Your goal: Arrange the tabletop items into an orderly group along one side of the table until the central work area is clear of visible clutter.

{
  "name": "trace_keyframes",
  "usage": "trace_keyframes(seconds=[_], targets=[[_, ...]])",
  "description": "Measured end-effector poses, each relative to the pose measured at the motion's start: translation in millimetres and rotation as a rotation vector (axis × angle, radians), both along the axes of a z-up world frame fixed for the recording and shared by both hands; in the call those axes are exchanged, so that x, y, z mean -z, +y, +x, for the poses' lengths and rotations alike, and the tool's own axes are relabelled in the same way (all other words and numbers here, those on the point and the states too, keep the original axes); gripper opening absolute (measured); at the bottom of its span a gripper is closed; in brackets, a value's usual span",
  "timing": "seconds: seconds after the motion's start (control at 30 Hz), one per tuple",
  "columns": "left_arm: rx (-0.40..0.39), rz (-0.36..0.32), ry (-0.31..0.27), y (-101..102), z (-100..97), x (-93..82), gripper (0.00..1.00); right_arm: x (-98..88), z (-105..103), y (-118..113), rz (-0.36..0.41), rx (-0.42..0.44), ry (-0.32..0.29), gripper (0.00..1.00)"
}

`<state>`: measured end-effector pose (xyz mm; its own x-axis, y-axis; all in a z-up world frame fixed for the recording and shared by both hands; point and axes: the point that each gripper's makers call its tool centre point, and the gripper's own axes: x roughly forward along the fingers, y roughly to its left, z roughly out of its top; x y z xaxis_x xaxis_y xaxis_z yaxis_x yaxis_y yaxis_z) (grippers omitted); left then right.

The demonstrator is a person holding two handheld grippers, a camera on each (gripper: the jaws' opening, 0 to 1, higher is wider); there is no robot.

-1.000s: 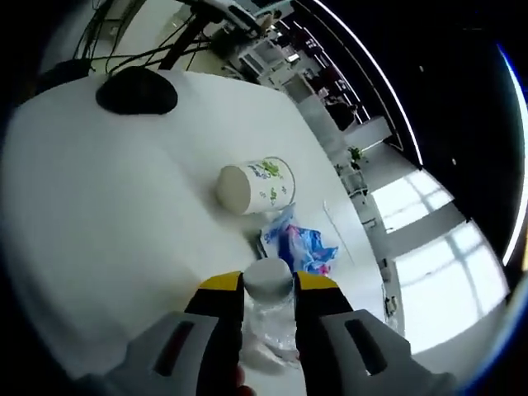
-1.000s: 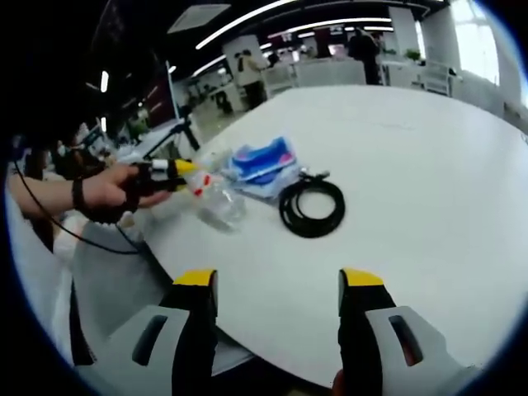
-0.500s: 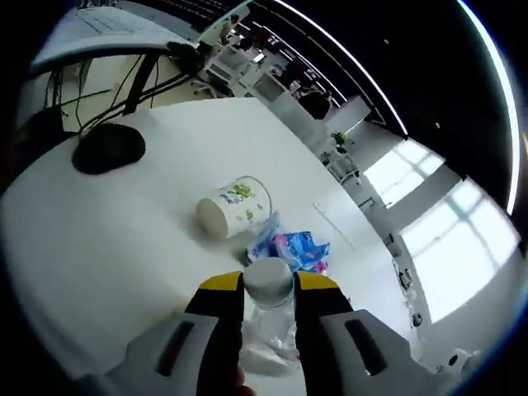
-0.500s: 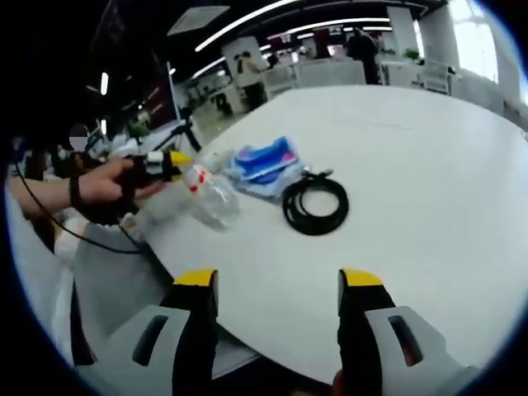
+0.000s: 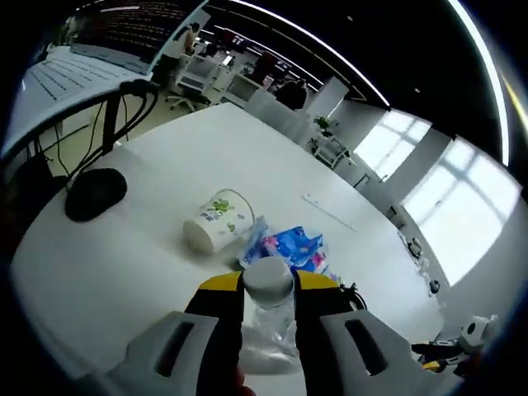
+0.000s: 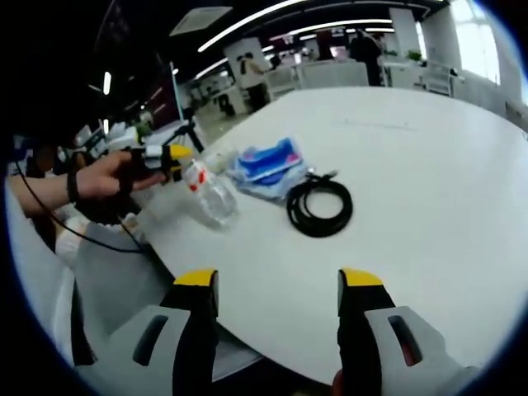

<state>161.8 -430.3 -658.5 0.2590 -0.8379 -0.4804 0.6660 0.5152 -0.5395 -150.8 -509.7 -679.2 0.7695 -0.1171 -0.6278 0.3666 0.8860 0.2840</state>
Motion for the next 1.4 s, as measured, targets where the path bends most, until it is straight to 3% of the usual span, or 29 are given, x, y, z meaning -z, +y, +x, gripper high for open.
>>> trace_keyframes(seconds=[0.2, 0.7, 1.13, 1.4], targets=[[0.071, 0.019, -0.108, -4, -6.7, -12.9, 0.21, 0.3, -1, 1, -0.002, 0.002, -0.004, 0.56], [0.237, 0.057, -0.313, -16, -35.3, -33.0, 0.21, 1.2, -4, 1, -0.003, 0.005, -0.008, 0.56], [0.342, 0.08, -0.445, -23, -61.1, -39.1, 0.21, 3.0, -6, 6, 0.001, 0.004, -0.014, 0.56], [0.382, 0.08, -0.486, -24, -77.2, -42.6, 0.21, 4.2, -8, 8, 0.003, 0.0, -0.013, 0.56]])
